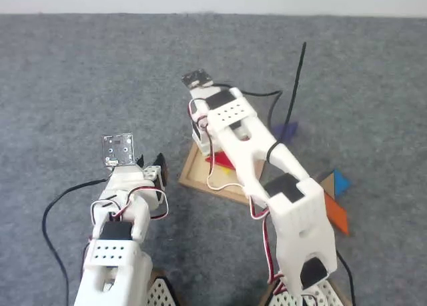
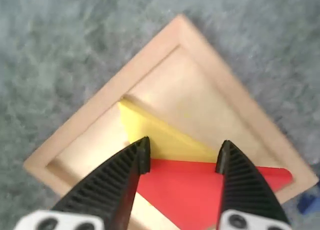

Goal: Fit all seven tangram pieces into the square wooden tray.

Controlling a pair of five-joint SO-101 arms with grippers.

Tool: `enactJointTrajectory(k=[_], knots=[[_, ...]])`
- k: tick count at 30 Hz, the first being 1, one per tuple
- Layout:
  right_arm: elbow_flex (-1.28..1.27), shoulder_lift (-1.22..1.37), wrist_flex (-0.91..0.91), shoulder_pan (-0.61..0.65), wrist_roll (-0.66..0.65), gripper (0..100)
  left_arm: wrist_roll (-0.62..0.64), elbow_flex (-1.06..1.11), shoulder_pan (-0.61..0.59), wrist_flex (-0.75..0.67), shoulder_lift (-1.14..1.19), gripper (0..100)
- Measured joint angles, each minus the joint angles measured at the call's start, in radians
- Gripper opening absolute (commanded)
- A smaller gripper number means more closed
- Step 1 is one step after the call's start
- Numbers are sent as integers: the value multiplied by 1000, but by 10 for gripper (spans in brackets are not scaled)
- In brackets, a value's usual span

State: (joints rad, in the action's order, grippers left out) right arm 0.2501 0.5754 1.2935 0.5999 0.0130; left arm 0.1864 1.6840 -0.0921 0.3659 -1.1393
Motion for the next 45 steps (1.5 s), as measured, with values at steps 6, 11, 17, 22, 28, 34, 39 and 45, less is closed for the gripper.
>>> enactJointTrajectory(k=[6, 11, 17, 22, 28, 34, 39, 45], knots=[[-184, -121, -51, 41, 0, 221, 0, 0, 0, 0, 0, 145], [-328, -255, -100, 57, -12, 221, 0, 0, 0, 0, 0, 145], [-437, -307, -137, 58, -12, 221, 0, 0, 0, 0, 0, 145], [-437, -276, -167, 43, -12, 221, 0, 0, 0, 0, 0, 145], [-313, -180, -164, -2, -15, 221, 0, 0, 0, 0, 0, 145], [-94, -38, -86, -75, -26, 221, 0, 0, 0, 0, 0, 145], [87, 77, -15, -112, -37, 222, 0, 0, 0, 0, 0, 145], [181, 72, 87, -132, -40, 223, 0, 0, 0, 0, 0, 145]])
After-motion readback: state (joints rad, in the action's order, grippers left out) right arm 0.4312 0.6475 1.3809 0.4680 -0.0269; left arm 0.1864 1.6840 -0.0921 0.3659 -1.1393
